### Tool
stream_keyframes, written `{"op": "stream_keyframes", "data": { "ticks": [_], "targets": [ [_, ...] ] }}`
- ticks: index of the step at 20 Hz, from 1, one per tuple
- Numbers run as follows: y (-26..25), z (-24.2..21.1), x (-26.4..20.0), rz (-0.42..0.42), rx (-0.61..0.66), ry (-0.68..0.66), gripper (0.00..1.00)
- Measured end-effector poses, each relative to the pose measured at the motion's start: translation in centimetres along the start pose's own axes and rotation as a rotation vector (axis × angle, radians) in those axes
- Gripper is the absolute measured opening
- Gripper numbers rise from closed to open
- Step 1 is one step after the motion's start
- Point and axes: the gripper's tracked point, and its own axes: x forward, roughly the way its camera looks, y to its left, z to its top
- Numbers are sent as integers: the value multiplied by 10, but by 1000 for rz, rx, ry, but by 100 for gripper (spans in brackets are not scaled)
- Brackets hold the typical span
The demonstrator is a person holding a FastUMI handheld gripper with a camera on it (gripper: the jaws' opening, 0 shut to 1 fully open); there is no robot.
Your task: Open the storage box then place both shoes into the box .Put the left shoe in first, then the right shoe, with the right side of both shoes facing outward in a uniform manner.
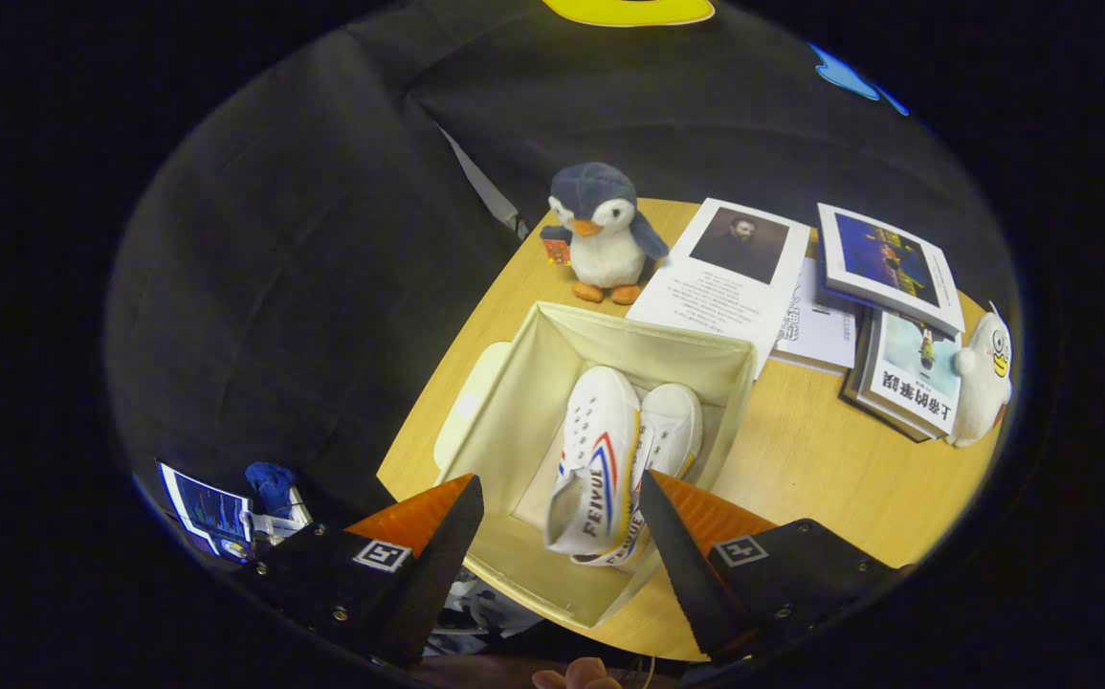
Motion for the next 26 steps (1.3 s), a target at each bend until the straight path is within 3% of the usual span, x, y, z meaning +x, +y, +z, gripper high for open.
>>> {"op": "stream_keyframes", "data": {
  "ticks": [3,6,9,13,16,21,26],
  "targets": [
    [-18,5,-30,-6,23,-107,99],
    [-47,10,-73,-65,34,-259,99],
    [-74,21,-130,-116,24,-477,99],
    [-114,33,-222,-289,5,-794,99],
    [-135,30,-284,-410,10,-944,99],
    [-121,31,-390,-546,-32,-1207,99],
    [-108,16,-400,-617,-53,-1235,99]
  ]
}}
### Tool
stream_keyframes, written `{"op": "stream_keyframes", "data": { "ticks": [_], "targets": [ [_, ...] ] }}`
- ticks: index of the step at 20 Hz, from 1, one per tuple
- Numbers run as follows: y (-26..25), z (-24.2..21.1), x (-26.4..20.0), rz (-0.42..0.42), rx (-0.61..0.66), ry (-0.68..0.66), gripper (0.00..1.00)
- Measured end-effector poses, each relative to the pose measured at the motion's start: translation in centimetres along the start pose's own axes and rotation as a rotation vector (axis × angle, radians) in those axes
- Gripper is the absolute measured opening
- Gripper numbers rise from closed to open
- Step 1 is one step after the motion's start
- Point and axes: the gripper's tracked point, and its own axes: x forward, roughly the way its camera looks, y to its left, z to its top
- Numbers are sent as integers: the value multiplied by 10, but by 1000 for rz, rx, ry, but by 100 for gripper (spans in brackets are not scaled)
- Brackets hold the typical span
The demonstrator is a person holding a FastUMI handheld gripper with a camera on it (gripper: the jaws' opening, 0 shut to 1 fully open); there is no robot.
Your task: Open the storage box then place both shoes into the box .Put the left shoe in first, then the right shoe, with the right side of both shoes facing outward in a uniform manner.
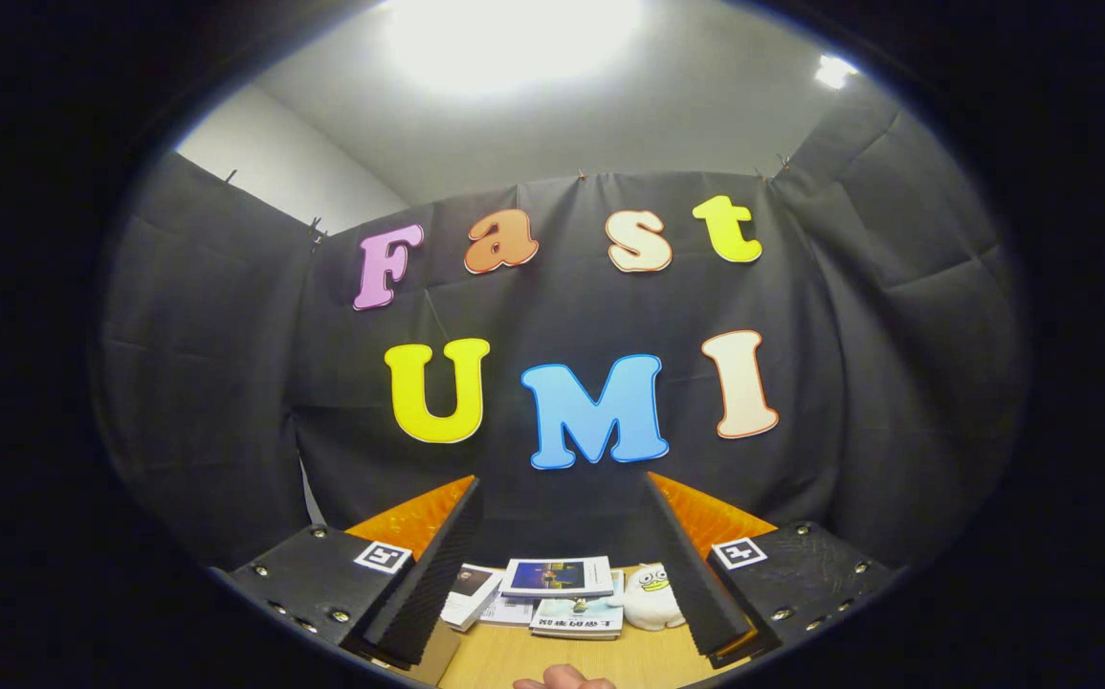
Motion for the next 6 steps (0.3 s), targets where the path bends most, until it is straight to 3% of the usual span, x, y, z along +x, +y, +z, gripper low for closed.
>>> {"op": "stream_keyframes", "data": {
  "ticks": [6],
  "targets": [
    [-19,-13,-8,-59,-14,19,99]
  ]
}}
